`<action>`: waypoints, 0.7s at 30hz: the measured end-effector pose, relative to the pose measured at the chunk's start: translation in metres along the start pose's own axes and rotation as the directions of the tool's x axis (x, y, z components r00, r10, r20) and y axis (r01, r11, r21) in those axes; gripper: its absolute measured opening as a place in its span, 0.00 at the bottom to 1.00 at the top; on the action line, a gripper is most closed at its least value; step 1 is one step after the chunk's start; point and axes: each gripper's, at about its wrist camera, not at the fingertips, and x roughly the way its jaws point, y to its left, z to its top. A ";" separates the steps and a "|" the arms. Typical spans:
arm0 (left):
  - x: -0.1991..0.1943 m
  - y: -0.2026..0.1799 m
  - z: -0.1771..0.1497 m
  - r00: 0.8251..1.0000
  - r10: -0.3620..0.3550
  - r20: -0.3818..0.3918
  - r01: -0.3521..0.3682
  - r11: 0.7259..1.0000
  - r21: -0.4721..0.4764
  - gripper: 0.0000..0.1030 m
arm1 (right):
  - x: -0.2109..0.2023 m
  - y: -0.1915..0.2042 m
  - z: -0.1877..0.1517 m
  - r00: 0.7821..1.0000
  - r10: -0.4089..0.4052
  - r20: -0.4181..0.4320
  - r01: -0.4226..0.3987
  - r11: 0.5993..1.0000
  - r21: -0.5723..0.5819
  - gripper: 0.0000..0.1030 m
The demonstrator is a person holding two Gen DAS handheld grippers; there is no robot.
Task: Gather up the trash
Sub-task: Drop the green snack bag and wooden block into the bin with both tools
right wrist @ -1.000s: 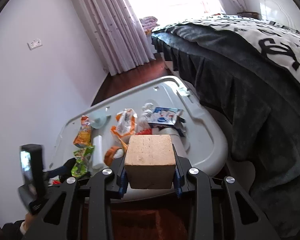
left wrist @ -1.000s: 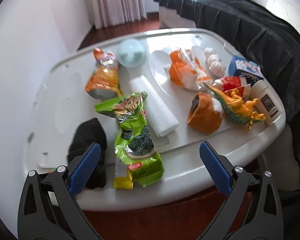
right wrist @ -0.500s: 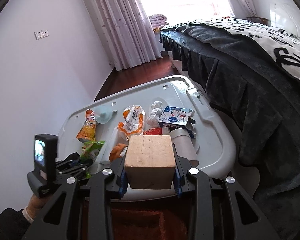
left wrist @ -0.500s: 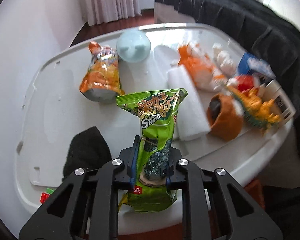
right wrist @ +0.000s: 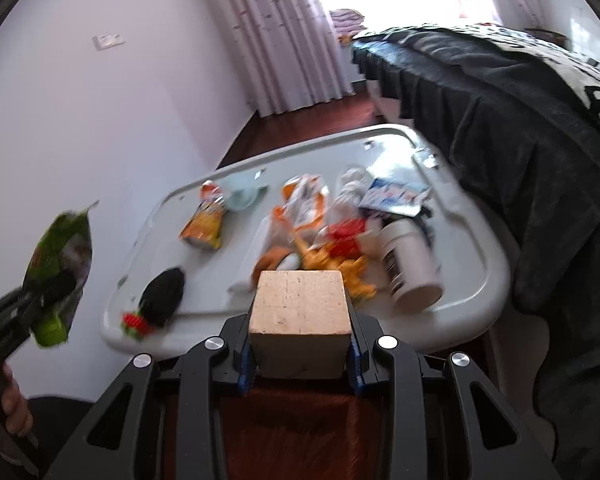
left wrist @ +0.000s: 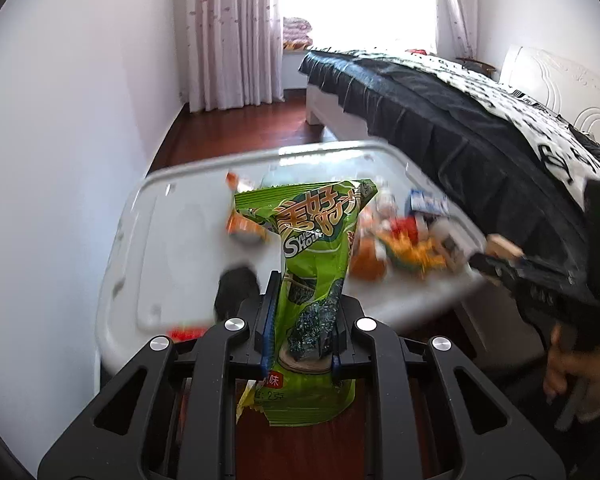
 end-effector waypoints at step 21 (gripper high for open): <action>0.060 0.017 -0.192 0.908 0.010 -0.419 -0.048 0.996 -0.079 0.66 | 0.037 0.056 -0.146 0.946 -0.008 -0.324 -0.016 0.997 -0.070 0.66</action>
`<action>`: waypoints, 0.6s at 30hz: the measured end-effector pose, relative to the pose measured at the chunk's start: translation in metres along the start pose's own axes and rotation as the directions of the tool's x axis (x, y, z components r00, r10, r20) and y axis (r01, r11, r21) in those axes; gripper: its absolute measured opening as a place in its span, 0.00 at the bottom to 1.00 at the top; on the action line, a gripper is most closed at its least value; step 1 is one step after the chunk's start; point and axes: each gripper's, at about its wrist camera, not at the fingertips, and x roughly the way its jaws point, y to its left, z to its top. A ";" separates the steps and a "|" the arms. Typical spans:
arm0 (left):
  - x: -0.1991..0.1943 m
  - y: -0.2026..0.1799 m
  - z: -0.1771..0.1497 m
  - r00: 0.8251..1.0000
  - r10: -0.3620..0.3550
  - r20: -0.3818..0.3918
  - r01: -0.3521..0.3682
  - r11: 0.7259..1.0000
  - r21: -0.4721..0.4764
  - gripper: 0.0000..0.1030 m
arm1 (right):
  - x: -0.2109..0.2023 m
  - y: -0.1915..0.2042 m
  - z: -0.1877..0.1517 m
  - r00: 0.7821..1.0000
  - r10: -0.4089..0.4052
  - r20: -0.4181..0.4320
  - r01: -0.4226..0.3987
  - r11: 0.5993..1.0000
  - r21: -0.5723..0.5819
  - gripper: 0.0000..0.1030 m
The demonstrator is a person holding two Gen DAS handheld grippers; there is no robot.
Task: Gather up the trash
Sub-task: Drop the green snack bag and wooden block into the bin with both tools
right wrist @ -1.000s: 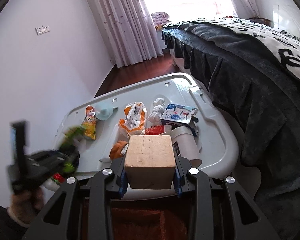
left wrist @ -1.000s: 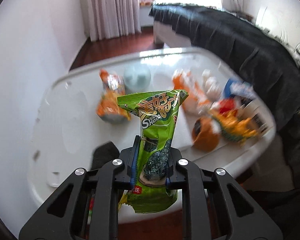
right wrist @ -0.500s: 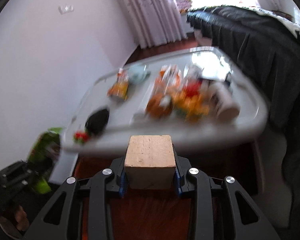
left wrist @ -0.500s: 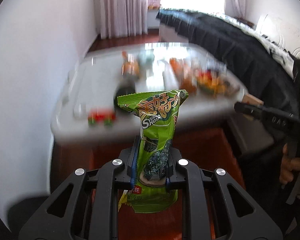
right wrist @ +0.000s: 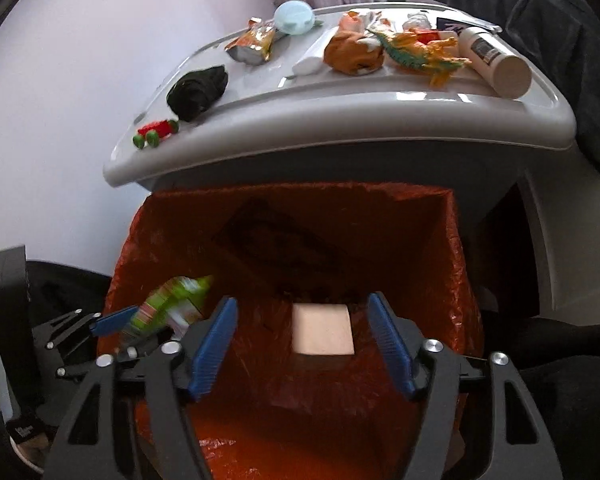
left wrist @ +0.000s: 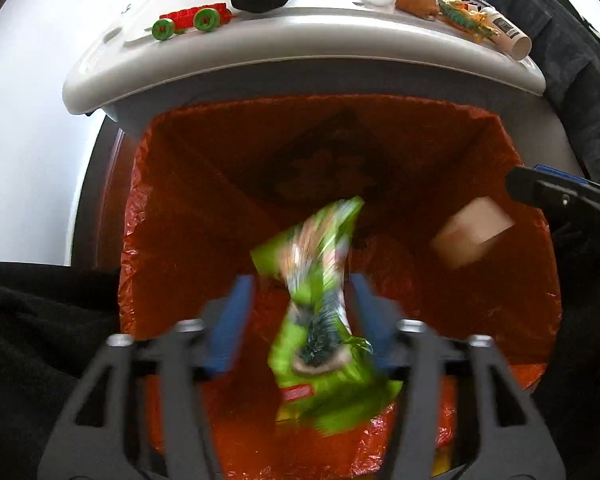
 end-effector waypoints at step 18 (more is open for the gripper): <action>-0.041 0.040 0.094 0.974 0.098 0.206 -0.104 0.994 0.018 0.79 | -0.018 -0.022 0.006 0.995 0.029 0.095 -0.039 0.994 0.100 0.66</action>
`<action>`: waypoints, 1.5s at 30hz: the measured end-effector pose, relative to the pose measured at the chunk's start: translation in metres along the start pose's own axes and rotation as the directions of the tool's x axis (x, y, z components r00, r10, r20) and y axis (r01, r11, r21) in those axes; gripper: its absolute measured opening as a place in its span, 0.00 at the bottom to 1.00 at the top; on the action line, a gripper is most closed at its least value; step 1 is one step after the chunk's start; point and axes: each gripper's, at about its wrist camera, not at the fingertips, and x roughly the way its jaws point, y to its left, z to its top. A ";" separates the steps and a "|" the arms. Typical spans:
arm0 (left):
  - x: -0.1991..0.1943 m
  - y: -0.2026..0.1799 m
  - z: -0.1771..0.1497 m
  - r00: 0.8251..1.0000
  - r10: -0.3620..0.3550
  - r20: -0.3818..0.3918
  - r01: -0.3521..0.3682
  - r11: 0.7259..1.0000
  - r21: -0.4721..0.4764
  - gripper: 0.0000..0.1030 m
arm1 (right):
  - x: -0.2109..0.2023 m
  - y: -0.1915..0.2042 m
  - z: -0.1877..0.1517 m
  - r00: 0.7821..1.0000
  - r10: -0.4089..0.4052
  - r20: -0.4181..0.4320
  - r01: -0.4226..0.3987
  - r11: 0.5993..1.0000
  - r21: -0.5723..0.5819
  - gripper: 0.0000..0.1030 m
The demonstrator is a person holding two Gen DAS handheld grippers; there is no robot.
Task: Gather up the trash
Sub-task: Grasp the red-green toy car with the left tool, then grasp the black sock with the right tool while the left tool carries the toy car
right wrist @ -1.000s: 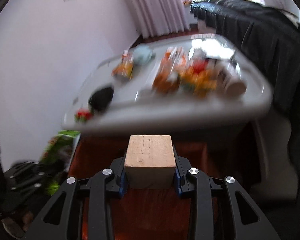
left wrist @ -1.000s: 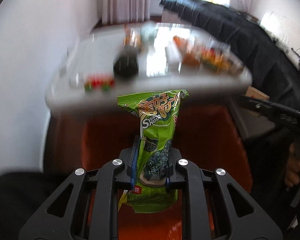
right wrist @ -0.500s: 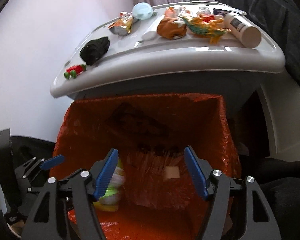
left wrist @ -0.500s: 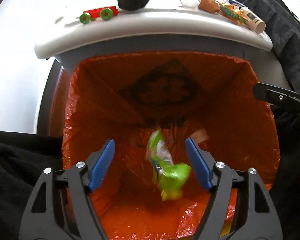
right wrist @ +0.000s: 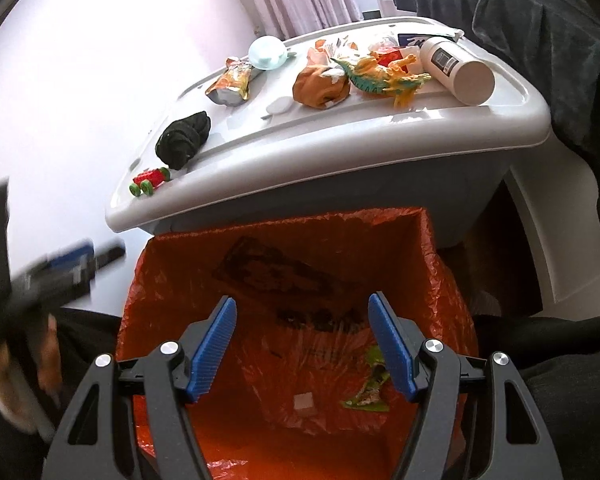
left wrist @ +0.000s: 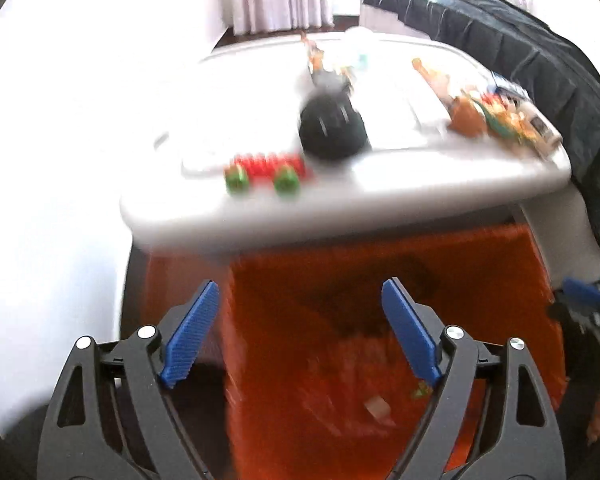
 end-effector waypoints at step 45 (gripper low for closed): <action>0.034 0.052 0.064 0.983 0.001 0.182 0.018 0.994 -0.106 0.72 | 0.016 0.061 0.101 0.998 0.026 0.056 -0.019 0.991 -0.131 0.66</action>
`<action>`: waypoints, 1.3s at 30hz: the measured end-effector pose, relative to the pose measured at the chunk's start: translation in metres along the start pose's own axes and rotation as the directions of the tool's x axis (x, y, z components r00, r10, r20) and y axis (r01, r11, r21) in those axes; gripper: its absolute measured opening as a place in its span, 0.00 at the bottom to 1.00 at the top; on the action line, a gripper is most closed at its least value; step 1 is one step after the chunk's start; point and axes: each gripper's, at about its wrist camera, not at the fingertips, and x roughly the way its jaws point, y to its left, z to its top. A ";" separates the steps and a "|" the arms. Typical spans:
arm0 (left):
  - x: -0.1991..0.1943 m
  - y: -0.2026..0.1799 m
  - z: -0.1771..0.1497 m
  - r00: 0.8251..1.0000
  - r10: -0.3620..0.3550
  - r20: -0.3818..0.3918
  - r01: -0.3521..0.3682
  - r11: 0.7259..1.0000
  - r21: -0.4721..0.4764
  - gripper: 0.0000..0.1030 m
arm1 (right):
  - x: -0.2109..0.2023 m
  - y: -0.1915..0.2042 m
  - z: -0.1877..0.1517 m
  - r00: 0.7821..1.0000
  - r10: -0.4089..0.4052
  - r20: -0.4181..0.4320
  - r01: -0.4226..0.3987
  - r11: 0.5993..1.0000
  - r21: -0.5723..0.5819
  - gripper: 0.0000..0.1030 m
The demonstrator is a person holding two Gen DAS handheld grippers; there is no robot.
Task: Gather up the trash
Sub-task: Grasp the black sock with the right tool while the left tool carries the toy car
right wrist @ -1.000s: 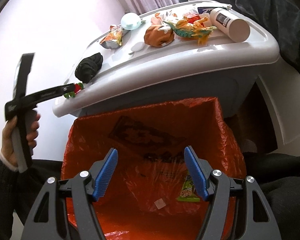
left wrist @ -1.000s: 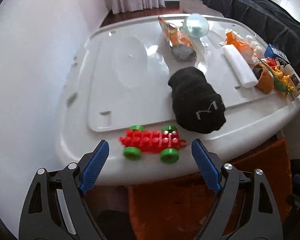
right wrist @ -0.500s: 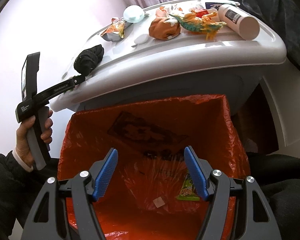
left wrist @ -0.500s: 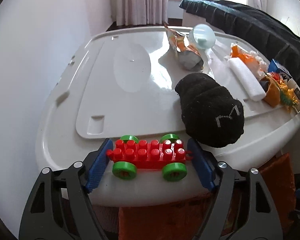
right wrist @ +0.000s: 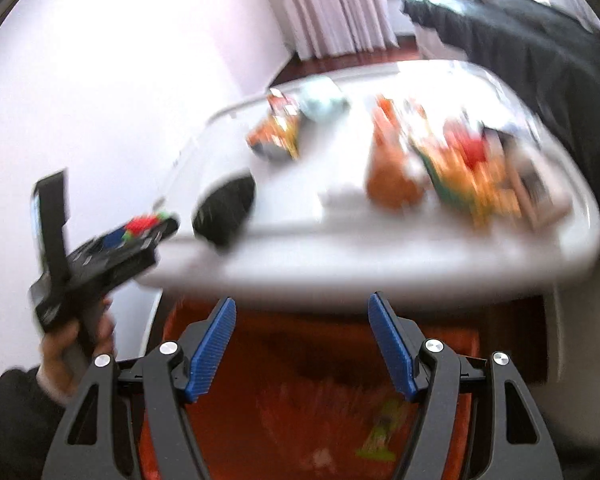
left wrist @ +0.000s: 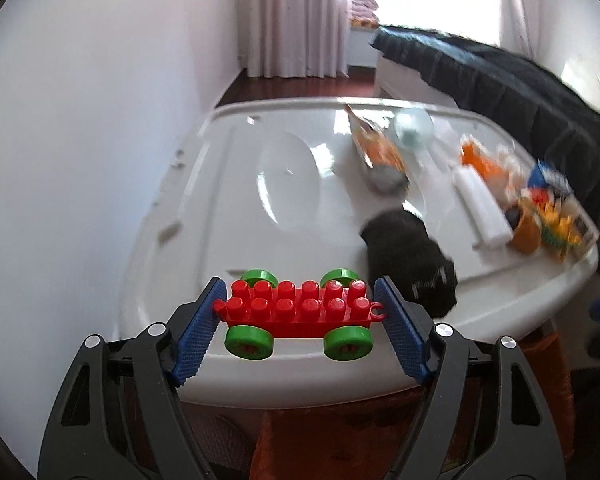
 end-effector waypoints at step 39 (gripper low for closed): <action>-0.117 -0.066 -0.101 1.000 0.010 -0.011 -0.010 1.000 -0.028 0.72 | -0.054 0.007 -0.100 0.994 -0.084 0.065 0.085 0.996 -0.009 0.41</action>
